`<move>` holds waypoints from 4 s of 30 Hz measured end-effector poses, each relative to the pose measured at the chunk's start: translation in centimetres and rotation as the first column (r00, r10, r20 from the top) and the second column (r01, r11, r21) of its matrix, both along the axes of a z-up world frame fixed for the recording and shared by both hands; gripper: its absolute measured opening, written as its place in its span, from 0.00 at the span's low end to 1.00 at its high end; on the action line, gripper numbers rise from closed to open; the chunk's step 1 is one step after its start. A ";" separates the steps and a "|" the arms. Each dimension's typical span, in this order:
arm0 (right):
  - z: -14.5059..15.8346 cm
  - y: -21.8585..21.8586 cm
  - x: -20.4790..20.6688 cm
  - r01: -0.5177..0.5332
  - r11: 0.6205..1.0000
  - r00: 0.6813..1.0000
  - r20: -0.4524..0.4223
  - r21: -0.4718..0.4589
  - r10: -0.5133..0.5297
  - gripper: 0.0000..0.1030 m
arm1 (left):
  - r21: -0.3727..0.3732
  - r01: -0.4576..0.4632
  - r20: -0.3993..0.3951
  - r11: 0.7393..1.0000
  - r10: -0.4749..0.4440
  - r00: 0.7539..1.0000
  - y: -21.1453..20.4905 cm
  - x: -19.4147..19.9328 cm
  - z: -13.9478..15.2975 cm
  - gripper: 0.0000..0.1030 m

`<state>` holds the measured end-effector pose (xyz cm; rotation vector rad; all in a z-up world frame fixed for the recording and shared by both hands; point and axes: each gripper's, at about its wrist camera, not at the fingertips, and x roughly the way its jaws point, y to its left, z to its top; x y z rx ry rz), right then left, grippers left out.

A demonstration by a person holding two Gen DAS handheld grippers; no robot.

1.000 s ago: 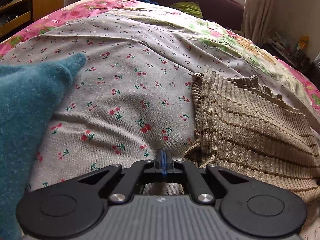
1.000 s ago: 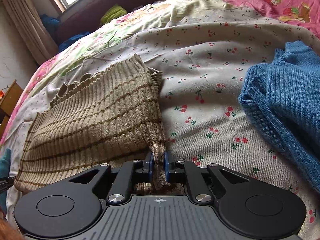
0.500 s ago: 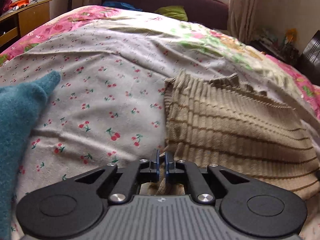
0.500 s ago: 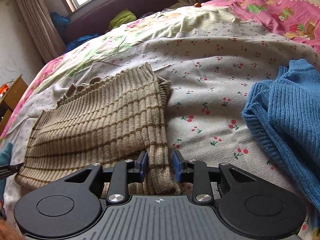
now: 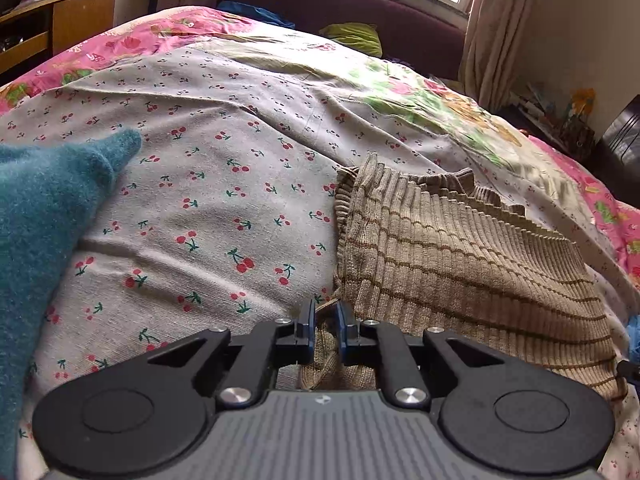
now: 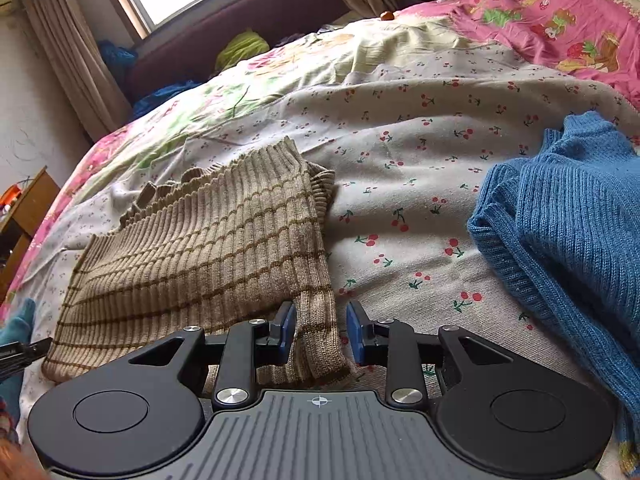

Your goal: Fold small clothes

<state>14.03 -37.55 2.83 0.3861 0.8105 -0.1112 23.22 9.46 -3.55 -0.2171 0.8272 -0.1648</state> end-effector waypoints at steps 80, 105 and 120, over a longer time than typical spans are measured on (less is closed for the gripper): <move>-7.4 -3.9 5.6 0.020 0.785 0.990 0.099 0.619 -0.102 0.38 | 0.112 0.156 0.162 0.981 -0.173 0.972 -15.4 1.6 0.8 0.20; -7.2 -3.1 5.4 0.045 0.785 0.988 0.088 0.618 -0.126 0.21 | 0.334 0.172 0.334 0.927 -0.287 0.898 -19.7 1.7 -2.7 0.19; -2.3 -0.8 6.0 0.070 0.853 0.986 0.094 0.517 -0.138 0.20 | 0.284 0.221 0.393 0.933 -0.323 0.861 -19.4 -0.8 -1.5 0.18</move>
